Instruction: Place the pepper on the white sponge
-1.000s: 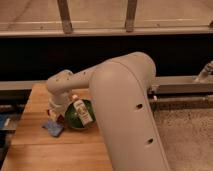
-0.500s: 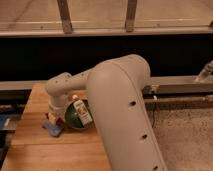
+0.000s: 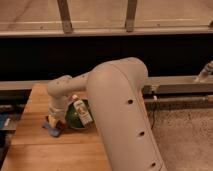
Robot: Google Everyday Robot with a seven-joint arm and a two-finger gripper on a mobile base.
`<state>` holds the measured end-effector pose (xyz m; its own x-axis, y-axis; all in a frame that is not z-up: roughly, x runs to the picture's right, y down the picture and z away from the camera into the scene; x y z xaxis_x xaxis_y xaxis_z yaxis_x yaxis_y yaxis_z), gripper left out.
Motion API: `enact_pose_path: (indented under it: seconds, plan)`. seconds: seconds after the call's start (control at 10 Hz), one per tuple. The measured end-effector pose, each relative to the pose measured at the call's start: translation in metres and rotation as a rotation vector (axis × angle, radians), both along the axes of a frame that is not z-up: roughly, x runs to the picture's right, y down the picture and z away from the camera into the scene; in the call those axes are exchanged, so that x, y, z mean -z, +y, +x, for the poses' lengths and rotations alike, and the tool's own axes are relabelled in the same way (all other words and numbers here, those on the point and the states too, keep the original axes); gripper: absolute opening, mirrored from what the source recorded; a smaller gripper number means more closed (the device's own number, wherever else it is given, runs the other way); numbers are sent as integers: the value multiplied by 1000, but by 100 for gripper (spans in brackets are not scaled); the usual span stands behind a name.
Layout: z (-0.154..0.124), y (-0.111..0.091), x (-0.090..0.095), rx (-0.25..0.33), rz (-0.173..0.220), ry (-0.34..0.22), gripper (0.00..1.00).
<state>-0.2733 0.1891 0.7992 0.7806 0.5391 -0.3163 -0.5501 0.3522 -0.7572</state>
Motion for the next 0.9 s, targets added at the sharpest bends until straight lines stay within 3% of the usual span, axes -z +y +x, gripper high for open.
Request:
enact_pose_path:
  seconds: [0.1,0.6,0.8,0.9]
  plan:
    - [0,3,-1,-2,-10,0,7]
    - [-5,14,-2,0,-48,-8,59]
    - [-7,16,-1,6,-57,-15,76]
    - [-8,16,0,6,-59,-19,78]
